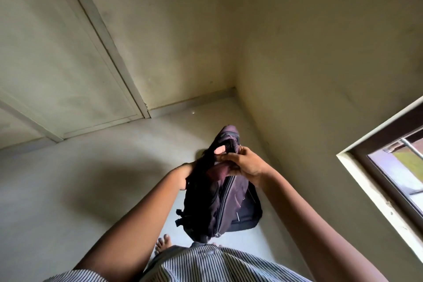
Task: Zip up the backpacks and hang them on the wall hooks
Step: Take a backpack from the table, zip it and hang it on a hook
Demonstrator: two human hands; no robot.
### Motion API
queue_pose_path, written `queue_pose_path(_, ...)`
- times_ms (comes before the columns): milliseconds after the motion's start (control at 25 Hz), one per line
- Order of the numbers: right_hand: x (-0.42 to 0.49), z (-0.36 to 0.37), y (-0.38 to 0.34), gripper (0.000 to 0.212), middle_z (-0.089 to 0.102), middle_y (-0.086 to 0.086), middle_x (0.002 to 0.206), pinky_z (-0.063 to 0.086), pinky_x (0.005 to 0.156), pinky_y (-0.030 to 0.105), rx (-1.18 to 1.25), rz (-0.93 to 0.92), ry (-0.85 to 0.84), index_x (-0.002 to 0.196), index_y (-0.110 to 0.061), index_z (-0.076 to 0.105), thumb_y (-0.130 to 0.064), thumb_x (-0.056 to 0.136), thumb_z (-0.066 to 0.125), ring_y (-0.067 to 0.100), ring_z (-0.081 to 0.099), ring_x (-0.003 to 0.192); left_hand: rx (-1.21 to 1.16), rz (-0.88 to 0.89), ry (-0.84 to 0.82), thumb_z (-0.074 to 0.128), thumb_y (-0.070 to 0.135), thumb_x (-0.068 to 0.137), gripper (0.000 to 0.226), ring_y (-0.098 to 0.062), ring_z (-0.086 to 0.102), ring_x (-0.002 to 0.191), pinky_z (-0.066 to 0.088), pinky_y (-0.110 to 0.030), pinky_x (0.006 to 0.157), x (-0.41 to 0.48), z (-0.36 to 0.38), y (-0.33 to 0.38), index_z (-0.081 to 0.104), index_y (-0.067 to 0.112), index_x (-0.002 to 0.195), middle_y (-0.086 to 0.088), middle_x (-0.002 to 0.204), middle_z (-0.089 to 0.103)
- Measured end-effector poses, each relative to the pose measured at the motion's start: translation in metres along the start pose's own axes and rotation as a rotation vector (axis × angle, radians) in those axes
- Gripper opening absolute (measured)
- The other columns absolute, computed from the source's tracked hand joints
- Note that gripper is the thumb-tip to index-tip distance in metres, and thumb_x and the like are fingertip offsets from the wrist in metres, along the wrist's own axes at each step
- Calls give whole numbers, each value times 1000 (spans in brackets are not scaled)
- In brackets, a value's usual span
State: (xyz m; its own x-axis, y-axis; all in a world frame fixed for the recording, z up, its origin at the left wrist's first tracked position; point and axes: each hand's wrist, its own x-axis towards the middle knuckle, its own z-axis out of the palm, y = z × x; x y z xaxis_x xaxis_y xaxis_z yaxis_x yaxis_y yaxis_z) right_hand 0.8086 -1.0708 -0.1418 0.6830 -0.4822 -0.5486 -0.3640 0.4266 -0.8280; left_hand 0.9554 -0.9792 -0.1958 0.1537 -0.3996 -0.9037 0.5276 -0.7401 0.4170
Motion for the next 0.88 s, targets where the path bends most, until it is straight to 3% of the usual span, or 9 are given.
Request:
queue_pose_path(80, -2, 0, 2, 22, 71, -2, 68, 51, 67, 30, -19, -2, 6, 68, -17, 70, -6, 84, 62, 13, 61, 60, 23, -36, -14, 58, 32, 87, 43, -19, 64, 40, 51, -20, 40, 4, 6, 2, 69, 0, 59, -13, 50, 67)
queue_pose_path(200, -5, -2, 10, 20, 71, -4, 63, 52, 59, 25, 4, -11, 22, 70, -16, 69, -5, 85, 60, 10, 62, 56, -2, 157, 162, 69, 28, 80, 32, -22, 66, 62, 56, -26, 61, 13, 9, 1, 69, 0, 97, -15, 81, 73)
queue_pose_path(320, -11, -3, 23, 17, 73, -4, 62, 55, 52, 22, 63, -2, 36, 77, -14, 68, -4, 86, 58, 6, 65, 52, -292, 407, 264, 71, 11, 79, 14, -16, 66, 59, 58, -26, 66, 5, 2, -2, 71, 8, 93, -6, 67, 72)
queue_pose_path(440, -15, 0, 41, 13, 74, -4, 67, 58, 56, 25, 124, 57, 39, 86, -12, 65, -4, 89, 55, 7, 68, 56, -271, 610, 297, 75, 14, 74, 16, -20, 61, 82, 52, -39, 88, -6, -4, 0, 73, 7, 89, -15, 90, 71)
queue_pose_path(520, -8, 10, 48, 12, 74, 3, 84, 57, 67, 32, 164, 104, 107, 90, -15, 64, -10, 91, 54, 14, 66, 69, -135, 682, 351, 76, 18, 74, 18, -18, 60, 79, 51, -36, 83, -14, 0, -5, 75, 10, 89, -12, 88, 73)
queue_pose_path(600, 5, 21, 52, 11, 69, 6, 92, 54, 64, 30, 146, 154, 215, 97, -15, 63, -21, 91, 56, 16, 61, 74, -4, 772, 447, 76, 22, 74, 21, -14, 58, 70, 47, -31, 74, -20, 3, -17, 75, 9, 91, -5, 77, 72)
queue_pose_path(720, 19, 28, 45, 41, 66, 9, 96, 57, 65, 35, -112, 199, 279, 108, -3, 62, -38, 87, 60, 21, 62, 79, 30, 852, 585, 76, 15, 74, 26, 0, 59, 59, 49, -26, 72, -29, -5, -36, 73, 1, 95, 2, 74, 68)
queue_pose_path(800, 16, 29, 33, 38, 65, 13, 96, 56, 82, 41, -439, 185, 205, 101, -3, 64, -38, 90, 55, 29, 64, 90, 29, 897, 637, 75, 11, 74, 27, 15, 56, 53, 48, -14, 68, -35, -19, -35, 72, -2, 97, 13, 71, 66)
queue_pose_path(880, 6, 35, 15, 34, 66, 16, 103, 50, 88, 37, -817, 67, 159, 102, -5, 64, -35, 93, 49, 34, 64, 102, 74, 955, 657, 74, 9, 75, 23, 15, 55, 53, 47, -19, 68, -41, -35, -23, 72, -1, 95, 23, 57, 64)
